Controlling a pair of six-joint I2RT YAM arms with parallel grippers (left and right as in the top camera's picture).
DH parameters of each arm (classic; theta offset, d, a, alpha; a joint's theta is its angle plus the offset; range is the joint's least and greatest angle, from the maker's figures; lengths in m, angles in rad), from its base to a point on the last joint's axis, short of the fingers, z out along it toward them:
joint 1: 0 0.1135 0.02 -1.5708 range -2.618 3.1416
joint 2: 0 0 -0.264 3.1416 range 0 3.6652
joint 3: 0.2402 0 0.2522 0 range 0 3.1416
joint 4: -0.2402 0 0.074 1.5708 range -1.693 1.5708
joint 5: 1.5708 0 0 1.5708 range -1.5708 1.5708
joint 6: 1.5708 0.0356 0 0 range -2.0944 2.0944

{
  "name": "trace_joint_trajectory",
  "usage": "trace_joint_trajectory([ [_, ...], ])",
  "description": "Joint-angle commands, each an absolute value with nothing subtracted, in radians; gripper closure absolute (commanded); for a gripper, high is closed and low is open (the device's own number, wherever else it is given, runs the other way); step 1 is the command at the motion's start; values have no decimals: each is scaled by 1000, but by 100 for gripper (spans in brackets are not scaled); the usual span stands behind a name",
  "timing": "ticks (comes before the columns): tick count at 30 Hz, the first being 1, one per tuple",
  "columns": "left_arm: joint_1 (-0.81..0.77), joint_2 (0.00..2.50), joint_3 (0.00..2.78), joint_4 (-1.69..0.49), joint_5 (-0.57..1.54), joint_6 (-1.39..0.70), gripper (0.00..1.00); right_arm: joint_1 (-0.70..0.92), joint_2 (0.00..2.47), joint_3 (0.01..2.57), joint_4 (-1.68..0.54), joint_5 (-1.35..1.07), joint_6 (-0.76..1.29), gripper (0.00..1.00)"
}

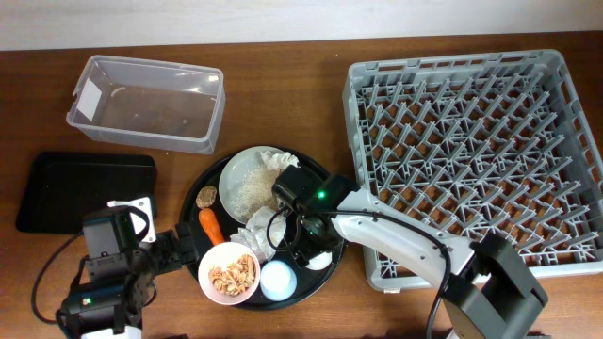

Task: Sort waste into correct bins and load items into the dishwasher rack
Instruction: 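Reach the right gripper to the white cup and grasp it, then carry the white cup right and place it in the rack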

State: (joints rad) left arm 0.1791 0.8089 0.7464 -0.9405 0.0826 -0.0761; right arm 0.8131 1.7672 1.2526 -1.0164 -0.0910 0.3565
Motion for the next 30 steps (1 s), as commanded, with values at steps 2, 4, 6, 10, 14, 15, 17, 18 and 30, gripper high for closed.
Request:
trace_joint_trajectory([
  [2, 186, 809, 771, -945, 90, -90, 1, 820, 1773, 1241, -1016, -101, 361, 32],
  [4, 186, 809, 771, -945, 90, -90, 1, 820, 1773, 1241, -1016, -102, 361, 48],
  [6, 186, 809, 771, -945, 90, -90, 1, 820, 1773, 1241, -1016, -104, 361, 58],
  [10, 186, 809, 771, -945, 90, -90, 1, 820, 1773, 1241, -1018, -104, 361, 72],
  [14, 186, 809, 771, -945, 90, -90, 1, 817, 1761, 1275, -1052, -93, 356, 90],
  [15, 186, 809, 771, -945, 90, -90, 1, 817, 1752, 1302, -1062, -81, 356, 92],
  [17, 186, 809, 771, -945, 90, -90, 1, 816, 1710, 1376, -1102, -8, 357, 95],
  [18, 186, 809, 771, -946, 90, -90, 0, 807, 1691, 1431, -1140, 21, 356, 96],
  [30, 186, 809, 771, -955, 90, -90, 0, -250, 1560, 1810, -1409, 103, 270, 96],
])
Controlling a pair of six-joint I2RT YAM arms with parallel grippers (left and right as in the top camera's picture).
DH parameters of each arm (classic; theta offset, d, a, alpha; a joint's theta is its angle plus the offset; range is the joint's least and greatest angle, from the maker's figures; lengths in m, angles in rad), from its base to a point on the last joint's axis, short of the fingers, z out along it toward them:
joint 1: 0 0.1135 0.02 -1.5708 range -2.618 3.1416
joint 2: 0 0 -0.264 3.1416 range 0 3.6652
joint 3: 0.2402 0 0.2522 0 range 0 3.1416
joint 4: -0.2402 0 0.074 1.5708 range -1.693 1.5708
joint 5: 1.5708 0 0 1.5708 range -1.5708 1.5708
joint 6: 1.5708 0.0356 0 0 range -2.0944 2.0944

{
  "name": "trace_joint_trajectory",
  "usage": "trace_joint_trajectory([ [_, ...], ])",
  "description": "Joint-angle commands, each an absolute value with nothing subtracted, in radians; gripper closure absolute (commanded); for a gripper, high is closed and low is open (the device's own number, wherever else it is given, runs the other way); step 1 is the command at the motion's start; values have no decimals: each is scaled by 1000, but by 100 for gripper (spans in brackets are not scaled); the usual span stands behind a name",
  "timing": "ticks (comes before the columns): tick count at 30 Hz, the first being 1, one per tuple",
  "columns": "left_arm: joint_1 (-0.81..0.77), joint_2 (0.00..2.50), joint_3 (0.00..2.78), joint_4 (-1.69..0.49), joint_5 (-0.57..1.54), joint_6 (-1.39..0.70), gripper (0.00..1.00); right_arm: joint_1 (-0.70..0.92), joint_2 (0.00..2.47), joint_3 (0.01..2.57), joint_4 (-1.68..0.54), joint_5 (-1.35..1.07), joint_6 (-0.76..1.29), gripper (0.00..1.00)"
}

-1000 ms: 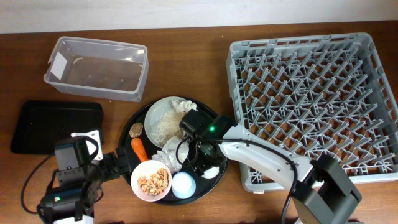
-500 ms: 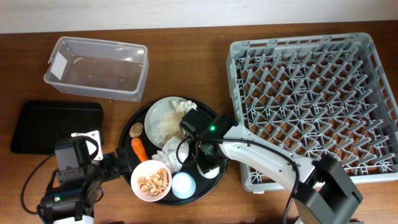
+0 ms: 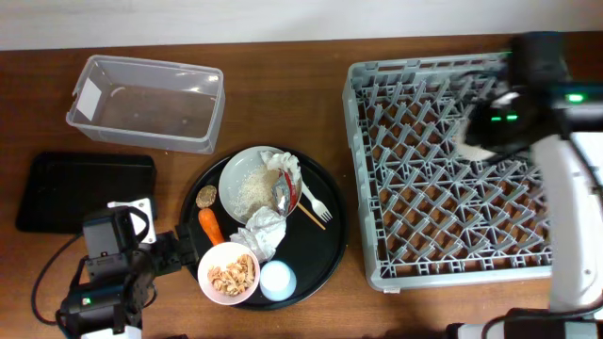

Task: Sort waste into correct bins and load items into the dishwasher rack
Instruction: 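Carry the white cup right and place it in the rack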

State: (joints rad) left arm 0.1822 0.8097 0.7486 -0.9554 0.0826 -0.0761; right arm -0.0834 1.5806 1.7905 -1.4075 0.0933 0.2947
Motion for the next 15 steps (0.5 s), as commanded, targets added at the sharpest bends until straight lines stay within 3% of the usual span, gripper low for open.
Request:
trace_joint_trajectory([
  [1, 186, 809, 771, -955, 90, -90, 1, -345, 1562, 1810, -1409, 102, 270, 96],
  [6, 186, 809, 771, -956, 90, -90, 1, -638, 1649, 1760, -1395, 87, 270, 96],
  [15, 186, 809, 771, -956, 89, -90, 1, -656, 1711, 1503, -1277, 114, 271, 96],
])
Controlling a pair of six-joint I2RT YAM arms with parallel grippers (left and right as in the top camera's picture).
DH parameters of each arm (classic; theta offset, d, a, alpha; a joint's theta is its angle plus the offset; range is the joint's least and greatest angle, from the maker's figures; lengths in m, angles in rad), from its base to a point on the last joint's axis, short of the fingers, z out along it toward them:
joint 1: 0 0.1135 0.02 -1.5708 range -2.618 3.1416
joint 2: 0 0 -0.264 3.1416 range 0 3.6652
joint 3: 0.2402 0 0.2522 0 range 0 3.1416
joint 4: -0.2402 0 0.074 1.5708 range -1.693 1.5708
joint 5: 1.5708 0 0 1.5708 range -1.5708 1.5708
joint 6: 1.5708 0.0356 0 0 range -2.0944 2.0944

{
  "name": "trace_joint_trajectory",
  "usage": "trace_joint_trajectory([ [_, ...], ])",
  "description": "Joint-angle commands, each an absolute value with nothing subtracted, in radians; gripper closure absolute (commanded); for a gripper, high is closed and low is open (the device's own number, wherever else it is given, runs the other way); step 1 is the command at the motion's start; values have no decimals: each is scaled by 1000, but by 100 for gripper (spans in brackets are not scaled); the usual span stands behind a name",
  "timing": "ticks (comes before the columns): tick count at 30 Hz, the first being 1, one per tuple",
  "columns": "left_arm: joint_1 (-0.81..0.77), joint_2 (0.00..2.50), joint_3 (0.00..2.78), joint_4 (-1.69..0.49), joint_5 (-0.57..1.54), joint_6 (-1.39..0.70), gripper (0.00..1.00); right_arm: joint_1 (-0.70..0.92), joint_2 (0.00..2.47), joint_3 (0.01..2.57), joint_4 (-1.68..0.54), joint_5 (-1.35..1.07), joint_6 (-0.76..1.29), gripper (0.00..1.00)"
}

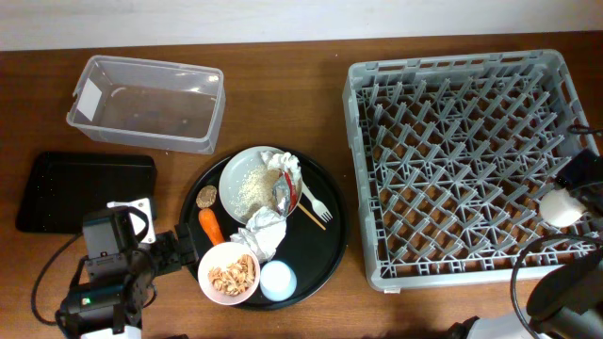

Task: Sort waste into correct bins and load items into the dishwasher rack
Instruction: 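Carry the white cup right and place it in the rack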

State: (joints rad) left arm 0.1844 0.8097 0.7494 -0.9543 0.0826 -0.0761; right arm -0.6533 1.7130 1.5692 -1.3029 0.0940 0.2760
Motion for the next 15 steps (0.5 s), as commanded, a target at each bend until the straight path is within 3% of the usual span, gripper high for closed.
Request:
trace_joint_trajectory([
  [1, 186, 809, 771, -956, 90, -90, 1, -656, 1711, 1473, -1251, 114, 271, 96],
  [3, 186, 809, 771, -956, 89, -90, 1, -656, 1711, 1448, -1220, 114, 286, 95],
  [4, 186, 809, 771, -956, 89, -90, 1, -656, 1711, 1448, -1214, 114, 286, 83],
  [6, 186, 809, 771, -956, 89, -90, 1, -656, 1711, 1448, -1211, 91, 289, 5],
  [11, 186, 809, 771, -956, 89, -90, 1, -631, 1642, 1617, -1308, -8, 265, 2],
  [15, 186, 809, 771, -956, 89, -90, 1, -413, 1549, 1727, -1435, -281, 12, 2],
])
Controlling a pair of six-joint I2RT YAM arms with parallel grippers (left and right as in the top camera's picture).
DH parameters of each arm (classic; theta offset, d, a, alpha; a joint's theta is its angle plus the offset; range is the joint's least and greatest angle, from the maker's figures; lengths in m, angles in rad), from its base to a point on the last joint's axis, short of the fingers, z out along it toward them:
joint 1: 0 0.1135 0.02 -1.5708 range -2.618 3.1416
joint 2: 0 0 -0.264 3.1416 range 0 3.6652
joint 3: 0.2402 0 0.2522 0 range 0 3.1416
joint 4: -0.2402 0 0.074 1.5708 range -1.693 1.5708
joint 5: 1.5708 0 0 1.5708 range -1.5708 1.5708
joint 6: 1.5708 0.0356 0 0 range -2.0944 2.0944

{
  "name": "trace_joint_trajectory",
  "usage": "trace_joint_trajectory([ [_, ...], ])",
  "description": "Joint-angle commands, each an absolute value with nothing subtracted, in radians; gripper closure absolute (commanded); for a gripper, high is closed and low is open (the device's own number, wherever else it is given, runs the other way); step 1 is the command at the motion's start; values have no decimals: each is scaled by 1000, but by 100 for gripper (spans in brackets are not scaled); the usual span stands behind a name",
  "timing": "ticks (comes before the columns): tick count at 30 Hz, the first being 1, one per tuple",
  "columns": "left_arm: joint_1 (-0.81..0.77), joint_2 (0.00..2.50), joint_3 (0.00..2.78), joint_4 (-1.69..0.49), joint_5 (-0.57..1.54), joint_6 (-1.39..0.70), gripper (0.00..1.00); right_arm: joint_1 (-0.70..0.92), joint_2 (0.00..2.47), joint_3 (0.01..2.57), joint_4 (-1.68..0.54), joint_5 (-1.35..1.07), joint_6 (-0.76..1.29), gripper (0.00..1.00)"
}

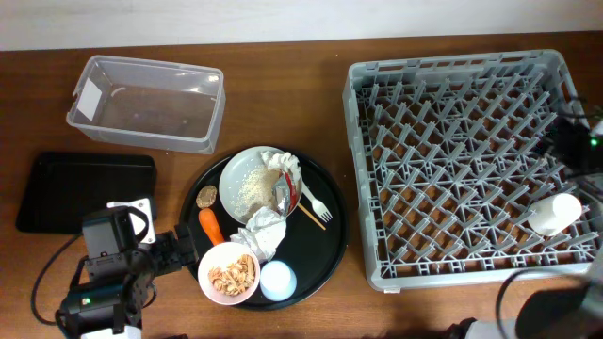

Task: Sort waste into correct bins and load items into the dishwasher rack
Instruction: 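Carry the white cup right and place it in the rack, then move the right gripper back and grasp the light blue cup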

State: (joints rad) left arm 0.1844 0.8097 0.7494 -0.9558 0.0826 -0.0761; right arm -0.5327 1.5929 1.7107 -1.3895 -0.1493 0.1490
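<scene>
A grey dishwasher rack (452, 113) fills the right half of the overhead view. A white cup (554, 213) lies in it near its right edge. My right gripper (563, 141) hovers over the rack just behind the cup, apart from it and holding nothing. The round black tray (325, 254) holds a plate of rice (250, 184), a bowl of scraps (229, 272), a carrot (211, 226), crumpled napkins (262, 231), a fork (316, 205), a spoon and a white lid (277, 280). My left gripper (177, 250) rests at the tray's left rim; its jaws are too dark to read.
A clear plastic bin (146, 102) stands at the back left. A flat black tray (85, 191) lies in front of it. The left arm's base sits at the front left corner, and the right arm comes in from the right edge.
The white cup now lies in the rack a little lower and to the left, and my right gripper has drawn back from it toward the rack's far right side. The left arm has not moved.
My right gripper was down over the round tray by a white cup. Then it was above the rack's far right part with the cup gone from the tray. Then the cup was at the rack's right edge, and now it lies there released.
</scene>
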Motion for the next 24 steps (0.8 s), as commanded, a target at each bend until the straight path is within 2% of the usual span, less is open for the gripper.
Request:
trace_joint_trajectory([
  [1, 186, 809, 771, -956, 89, -90, 1, -290, 1545, 1726, -1475, -281, -28, 2],
  [4, 186, 809, 771, -957, 89, -90, 1, 62, 1545, 1724, -1504, -276, -48, 2],
  [7, 186, 809, 771, -956, 90, -90, 1, 519, 1546, 1626, -1400, -209, 55, 2],
  [10, 186, 809, 771, -956, 89, -90, 1, 715, 1548, 1512, -1280, -205, 115, 2],
  [16, 186, 809, 771, -959, 90, -90, 1, 1002, 1590, 1321, -1038, -157, 216, 2],
  [24, 186, 809, 771, -963, 90, -90, 1, 1093, 1748, 1320, -943, -65, 253, 2],
])
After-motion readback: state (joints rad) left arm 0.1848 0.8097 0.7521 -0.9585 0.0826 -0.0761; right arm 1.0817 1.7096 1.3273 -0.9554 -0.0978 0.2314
